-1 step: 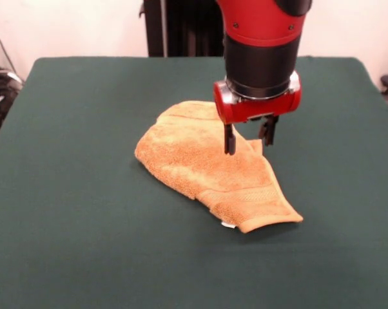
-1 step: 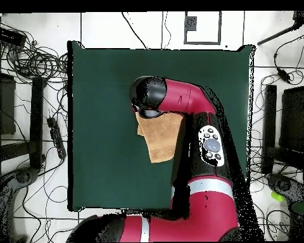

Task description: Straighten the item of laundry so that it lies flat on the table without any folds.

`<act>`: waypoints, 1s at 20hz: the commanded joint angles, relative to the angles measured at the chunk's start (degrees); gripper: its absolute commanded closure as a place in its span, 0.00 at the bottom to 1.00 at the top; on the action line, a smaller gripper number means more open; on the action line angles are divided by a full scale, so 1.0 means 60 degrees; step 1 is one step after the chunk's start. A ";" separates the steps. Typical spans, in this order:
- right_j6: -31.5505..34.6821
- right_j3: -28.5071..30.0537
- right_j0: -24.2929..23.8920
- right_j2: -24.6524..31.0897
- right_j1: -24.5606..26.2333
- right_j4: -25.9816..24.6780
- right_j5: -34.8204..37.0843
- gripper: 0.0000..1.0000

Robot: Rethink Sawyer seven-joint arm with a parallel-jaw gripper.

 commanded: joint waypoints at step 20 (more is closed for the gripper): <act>0.1939 0.2625 0.0081 0.0437 0.0368 0.0404 0.0016 0.00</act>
